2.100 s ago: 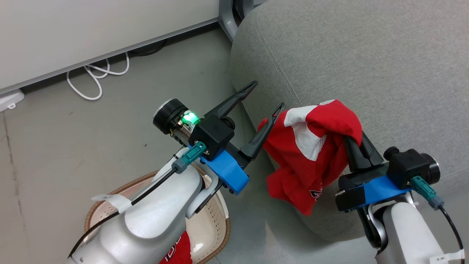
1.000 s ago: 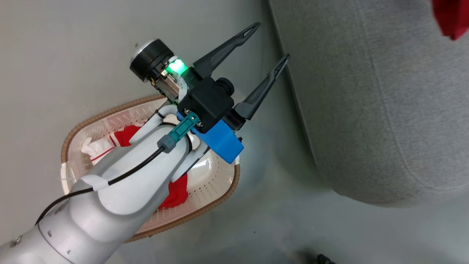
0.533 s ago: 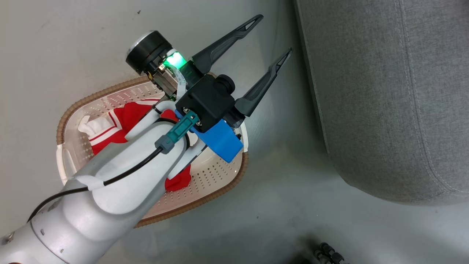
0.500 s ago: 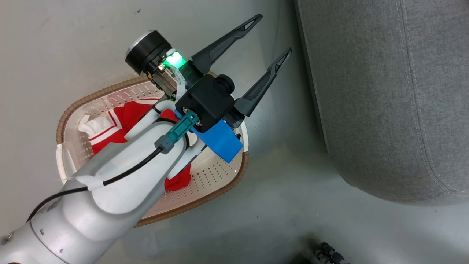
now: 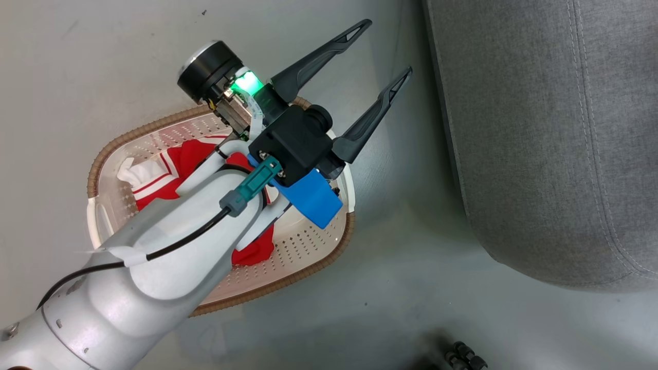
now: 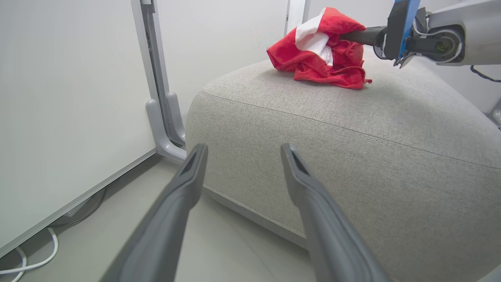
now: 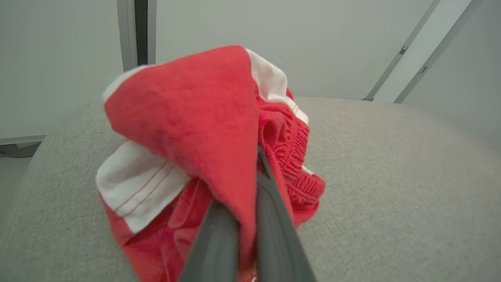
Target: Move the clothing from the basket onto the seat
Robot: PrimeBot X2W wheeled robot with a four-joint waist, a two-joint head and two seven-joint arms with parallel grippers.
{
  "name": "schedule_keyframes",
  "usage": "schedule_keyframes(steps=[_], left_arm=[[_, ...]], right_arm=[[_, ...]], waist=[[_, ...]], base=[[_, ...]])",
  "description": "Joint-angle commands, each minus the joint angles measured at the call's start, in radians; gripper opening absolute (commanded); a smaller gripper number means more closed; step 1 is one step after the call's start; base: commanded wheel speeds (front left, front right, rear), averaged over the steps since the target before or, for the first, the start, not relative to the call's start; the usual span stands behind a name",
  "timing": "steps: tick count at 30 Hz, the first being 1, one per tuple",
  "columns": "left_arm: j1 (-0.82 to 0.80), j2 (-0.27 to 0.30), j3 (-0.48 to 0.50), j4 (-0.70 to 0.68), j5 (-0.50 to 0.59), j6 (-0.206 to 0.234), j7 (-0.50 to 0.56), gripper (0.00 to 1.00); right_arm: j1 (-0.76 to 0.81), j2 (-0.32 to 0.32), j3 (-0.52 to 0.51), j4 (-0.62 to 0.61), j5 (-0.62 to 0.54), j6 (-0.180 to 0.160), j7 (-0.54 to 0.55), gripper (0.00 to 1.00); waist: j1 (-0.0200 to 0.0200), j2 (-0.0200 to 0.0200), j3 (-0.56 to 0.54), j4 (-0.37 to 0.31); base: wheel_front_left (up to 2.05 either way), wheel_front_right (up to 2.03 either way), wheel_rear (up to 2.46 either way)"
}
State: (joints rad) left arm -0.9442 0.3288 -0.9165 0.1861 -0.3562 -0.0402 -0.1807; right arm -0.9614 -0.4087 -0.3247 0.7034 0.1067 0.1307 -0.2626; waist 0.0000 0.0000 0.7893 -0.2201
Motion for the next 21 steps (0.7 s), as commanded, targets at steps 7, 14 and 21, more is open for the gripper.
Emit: schedule_keyframes(steps=[7,14,21], left_arm=[[0.013,-0.005,-0.004,0.011,-0.012,0.012,-0.022,1.00],[0.058,-0.024,0.011,0.042,-0.033,0.027,-0.062,1.00],[0.132,-0.027,0.039,0.079,-0.058,0.041,-0.082,1.00]], right_arm=[[0.067,0.019,0.001,-0.019,0.003,0.000,-0.003,1.00],[0.223,0.043,0.033,-0.140,-0.017,0.000,-0.003,1.00],[0.380,0.084,0.047,-0.268,-0.031,0.000,-0.004,1.00]], waist=[[0.0000,0.0000,-0.042,-0.001],[0.0000,0.0000,-0.133,0.008],[0.0000,0.0000,-0.243,0.014]], base=[[0.00,0.00,0.00],[0.00,0.00,0.00],[0.00,0.00,0.00]])
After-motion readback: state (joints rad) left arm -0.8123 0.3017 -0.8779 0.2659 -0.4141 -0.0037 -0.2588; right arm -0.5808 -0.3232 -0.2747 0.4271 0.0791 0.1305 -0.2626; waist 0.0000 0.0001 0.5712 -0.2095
